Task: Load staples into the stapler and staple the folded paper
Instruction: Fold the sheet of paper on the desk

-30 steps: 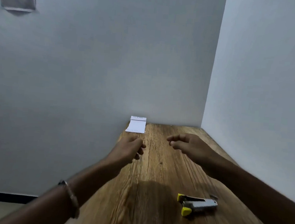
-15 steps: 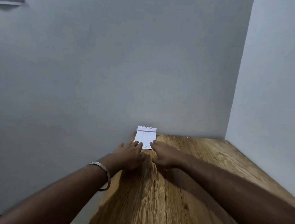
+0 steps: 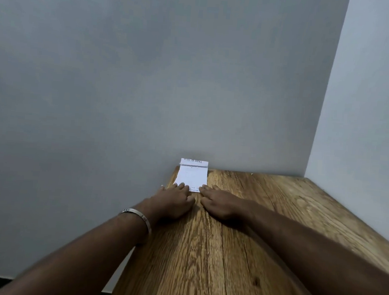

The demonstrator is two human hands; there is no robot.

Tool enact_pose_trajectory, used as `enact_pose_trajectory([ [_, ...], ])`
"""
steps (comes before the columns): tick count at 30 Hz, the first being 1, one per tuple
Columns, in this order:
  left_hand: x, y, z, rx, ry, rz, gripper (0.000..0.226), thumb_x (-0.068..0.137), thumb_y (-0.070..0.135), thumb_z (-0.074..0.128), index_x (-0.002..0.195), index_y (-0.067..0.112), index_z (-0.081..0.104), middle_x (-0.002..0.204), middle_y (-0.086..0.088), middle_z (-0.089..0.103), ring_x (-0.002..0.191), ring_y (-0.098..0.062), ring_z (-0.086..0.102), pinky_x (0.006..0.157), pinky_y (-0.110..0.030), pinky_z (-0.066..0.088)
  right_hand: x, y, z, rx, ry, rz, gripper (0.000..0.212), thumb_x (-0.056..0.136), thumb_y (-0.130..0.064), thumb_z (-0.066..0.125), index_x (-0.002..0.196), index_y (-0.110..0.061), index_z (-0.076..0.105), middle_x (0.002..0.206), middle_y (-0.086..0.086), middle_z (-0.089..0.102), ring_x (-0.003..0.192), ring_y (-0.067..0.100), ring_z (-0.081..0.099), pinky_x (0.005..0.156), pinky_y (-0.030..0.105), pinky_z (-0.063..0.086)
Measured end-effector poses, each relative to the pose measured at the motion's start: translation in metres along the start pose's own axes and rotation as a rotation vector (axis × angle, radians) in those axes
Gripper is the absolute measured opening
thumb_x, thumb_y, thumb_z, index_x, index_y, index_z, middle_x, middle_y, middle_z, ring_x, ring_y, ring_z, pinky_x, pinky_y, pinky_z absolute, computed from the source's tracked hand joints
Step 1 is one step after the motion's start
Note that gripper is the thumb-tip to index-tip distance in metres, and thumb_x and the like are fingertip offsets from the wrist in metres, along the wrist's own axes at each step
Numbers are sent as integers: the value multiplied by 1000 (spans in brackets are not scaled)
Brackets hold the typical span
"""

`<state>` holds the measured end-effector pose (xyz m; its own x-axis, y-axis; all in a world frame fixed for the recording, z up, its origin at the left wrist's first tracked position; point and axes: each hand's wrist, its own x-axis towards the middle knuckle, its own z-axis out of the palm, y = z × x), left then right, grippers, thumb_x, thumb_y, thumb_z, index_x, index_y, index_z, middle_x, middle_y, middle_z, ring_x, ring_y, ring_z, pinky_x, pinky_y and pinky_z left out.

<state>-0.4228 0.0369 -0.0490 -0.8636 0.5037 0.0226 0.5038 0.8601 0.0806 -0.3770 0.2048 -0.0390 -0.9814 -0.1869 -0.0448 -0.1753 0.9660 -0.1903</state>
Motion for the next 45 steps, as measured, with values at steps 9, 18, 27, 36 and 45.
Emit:
enact_pose_trajectory([
  [9, -77, 32, 1, 43, 80, 5, 59, 98, 43, 22, 142, 8, 39, 149, -17, 41, 135, -29, 41, 110, -46, 37, -76, -18, 3, 4, -9, -40, 55, 106, -37, 23, 157, -18, 14, 167, 7, 11, 154, 27, 7, 124, 44, 12],
  [18, -206, 87, -9, 139, 185, 51, 54, 99, 40, 24, 124, 7, 57, 133, -15, 59, 110, -26, 61, 93, -42, 52, -201, -55, 1, -47, -71, -96, 55, 107, -33, 26, 157, -16, 16, 167, 7, 11, 154, 26, 8, 123, 39, 11],
  [27, -314, 120, -5, 220, 297, 108, 49, 95, 39, 25, 104, 14, 66, 117, -11, 69, 82, -24, 66, 74, -41, 55, -301, -89, 7, -228, -78, -170, 51, 105, -38, 26, 153, -19, 29, 164, 5, 24, 152, 29, 17, 120, 53, 17],
  [36, -338, 132, -2, 290, 333, 139, 45, 98, 36, 27, 109, 10, 62, 118, -12, 66, 96, -28, 65, 80, -42, 52, -320, -94, 21, -189, 9, -173, 55, 105, -42, 28, 155, -19, 26, 164, 4, 26, 151, 21, 21, 122, 47, 15],
  [45, -329, 124, -14, 160, 290, 81, 22, 95, 27, 47, 97, 17, 67, 98, -3, 68, 82, -21, 63, 68, -36, 48, -315, -103, 13, -134, 197, -186, 31, 95, -46, 55, 102, -17, 64, 108, 1, 66, 98, 20, 60, 83, 40, 50],
])
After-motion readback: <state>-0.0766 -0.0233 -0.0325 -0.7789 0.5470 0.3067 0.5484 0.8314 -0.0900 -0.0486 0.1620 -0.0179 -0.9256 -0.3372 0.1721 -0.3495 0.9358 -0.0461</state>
